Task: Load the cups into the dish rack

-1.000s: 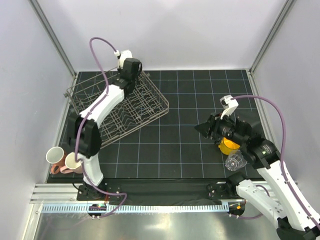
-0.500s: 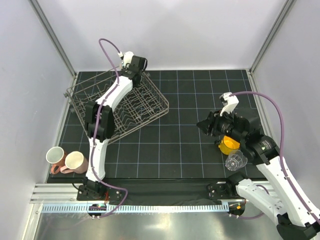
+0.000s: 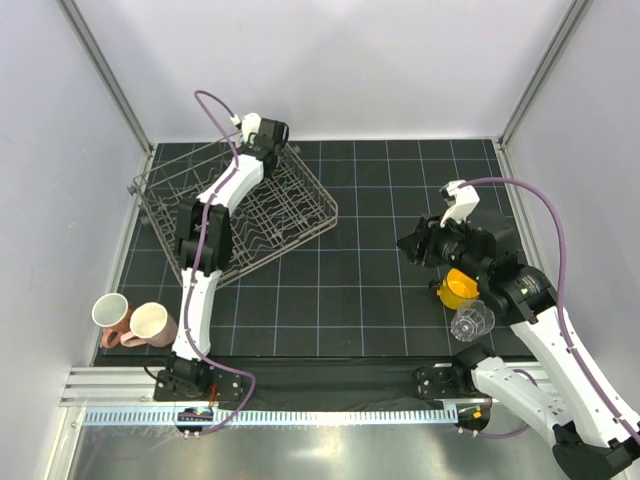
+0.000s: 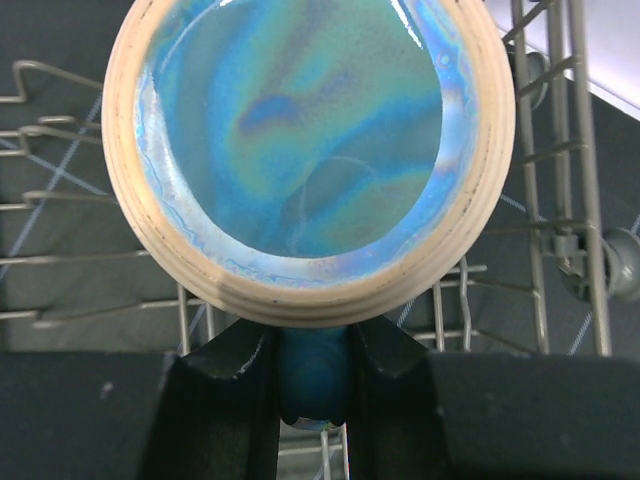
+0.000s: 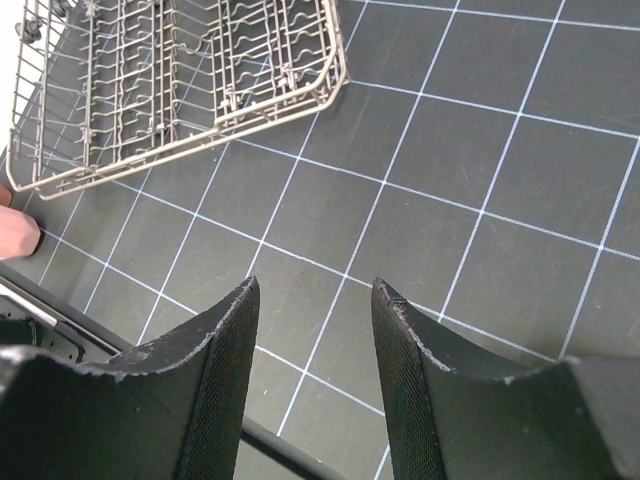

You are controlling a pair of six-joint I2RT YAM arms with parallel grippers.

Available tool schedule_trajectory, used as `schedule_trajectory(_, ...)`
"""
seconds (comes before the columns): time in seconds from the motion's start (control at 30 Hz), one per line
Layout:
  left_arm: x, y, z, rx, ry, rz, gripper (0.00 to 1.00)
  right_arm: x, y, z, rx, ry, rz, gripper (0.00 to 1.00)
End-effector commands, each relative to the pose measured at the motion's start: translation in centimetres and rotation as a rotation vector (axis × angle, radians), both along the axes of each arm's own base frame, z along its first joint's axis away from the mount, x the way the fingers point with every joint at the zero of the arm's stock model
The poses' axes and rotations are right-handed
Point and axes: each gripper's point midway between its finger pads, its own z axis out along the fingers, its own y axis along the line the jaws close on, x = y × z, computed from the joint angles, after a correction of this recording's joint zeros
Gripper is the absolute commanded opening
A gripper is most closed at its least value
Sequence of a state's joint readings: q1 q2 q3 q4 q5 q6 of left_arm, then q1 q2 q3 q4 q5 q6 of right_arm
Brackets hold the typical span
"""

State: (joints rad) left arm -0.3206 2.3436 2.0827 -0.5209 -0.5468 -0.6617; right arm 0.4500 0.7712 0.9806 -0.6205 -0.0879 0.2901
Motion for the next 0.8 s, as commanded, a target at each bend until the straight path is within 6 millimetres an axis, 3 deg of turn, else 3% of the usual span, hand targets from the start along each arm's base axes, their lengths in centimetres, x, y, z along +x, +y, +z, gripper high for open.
schedule_trajectory(0.0, 3.7, -0.3, 6.1, -0.074, -0.228, 0.037, 0.00, 0.7, 0.2, 1.7, 0.017, -0.043, -0.008, 0.51)
schedule_trajectory(0.27, 4.4, -0.3, 4.6, -0.061, -0.219, 0.035, 0.00, 0.8, 0.1, 1.1, 0.011, -0.026, -0.021, 0.51)
schedule_trajectory(0.57, 5.0, -0.2, 5.4, -0.064, -0.257, 0.035, 0.00, 0.7, 0.6, 0.8, 0.030, -0.007, -0.006, 0.51)
schedule_trajectory(0.77, 6.1, -1.4, 4.9, -0.118, -0.294, 0.000, 0.00, 0.8, 0.6, 0.3, 0.028, 0.003, -0.011, 0.51)
